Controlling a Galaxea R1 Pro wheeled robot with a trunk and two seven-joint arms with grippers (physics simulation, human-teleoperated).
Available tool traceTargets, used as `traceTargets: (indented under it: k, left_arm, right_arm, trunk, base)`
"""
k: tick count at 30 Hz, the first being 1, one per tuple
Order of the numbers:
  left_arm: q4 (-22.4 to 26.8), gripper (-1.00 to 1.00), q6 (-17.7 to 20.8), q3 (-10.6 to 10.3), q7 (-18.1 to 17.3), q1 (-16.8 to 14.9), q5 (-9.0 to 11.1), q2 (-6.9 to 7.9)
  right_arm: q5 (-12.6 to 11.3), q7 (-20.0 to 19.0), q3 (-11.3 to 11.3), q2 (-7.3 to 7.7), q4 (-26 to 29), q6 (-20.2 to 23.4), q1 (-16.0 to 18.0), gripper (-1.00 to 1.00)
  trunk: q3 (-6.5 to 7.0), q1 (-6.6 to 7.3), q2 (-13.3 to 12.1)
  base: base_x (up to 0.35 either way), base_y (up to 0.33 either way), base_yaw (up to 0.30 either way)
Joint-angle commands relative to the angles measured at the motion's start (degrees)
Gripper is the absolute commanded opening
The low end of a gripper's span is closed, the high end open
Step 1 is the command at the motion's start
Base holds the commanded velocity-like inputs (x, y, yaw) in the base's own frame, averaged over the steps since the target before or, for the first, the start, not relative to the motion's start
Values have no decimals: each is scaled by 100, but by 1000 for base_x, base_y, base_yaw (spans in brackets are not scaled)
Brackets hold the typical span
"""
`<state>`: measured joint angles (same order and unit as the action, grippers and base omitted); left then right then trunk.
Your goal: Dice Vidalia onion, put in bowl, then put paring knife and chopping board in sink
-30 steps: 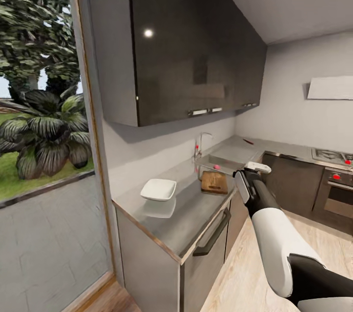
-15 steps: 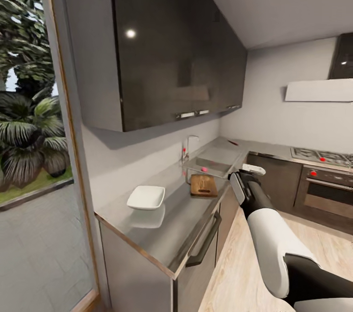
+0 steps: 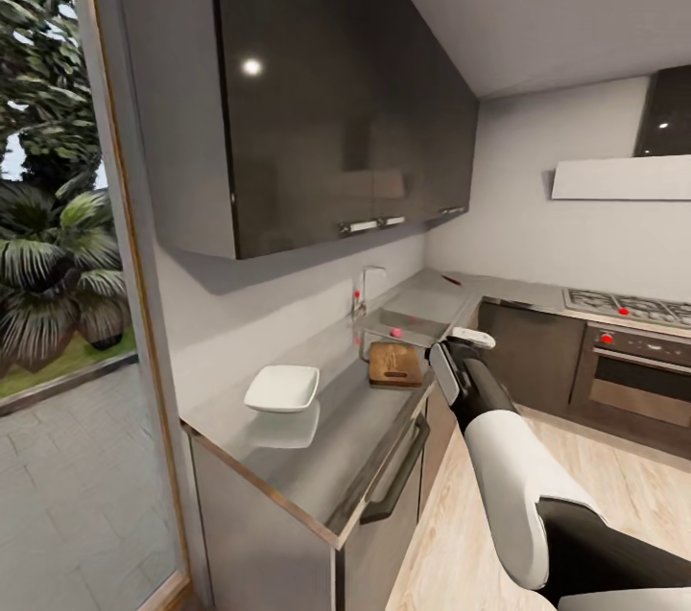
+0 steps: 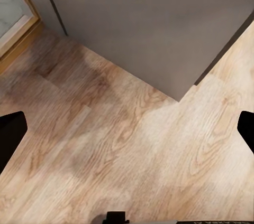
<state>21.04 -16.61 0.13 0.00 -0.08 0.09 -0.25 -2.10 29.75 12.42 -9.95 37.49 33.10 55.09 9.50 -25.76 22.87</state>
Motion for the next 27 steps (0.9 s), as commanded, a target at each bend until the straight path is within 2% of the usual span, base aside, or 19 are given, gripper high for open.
traceTargets:
  k: [1, 14, 27]
  left_arm:
    - [-3, 100, -17, 1, 0, -1, 0, -1]
    - [6, 100, -15, 4, 0, -1, -1, 1]
    - [-2, 100, -17, 4, 0, -1, -1, 8]
  right_arm:
    - [-22, 25, 11, -5, 1, 22, 2, 100]
    - [-22, 184, -6, -5, -5, 92, 2, 100]
    - [-27, 180, 15, -5, -4, 100, 2, 100]
  trunk:
    - [-3, -2, 4]
    - [-3, -2, 4]
    - [-37, -2, 4]
  base:
    - [0, 64, -1]
    - [29, 234, 0]
    - [30, 30, 0]
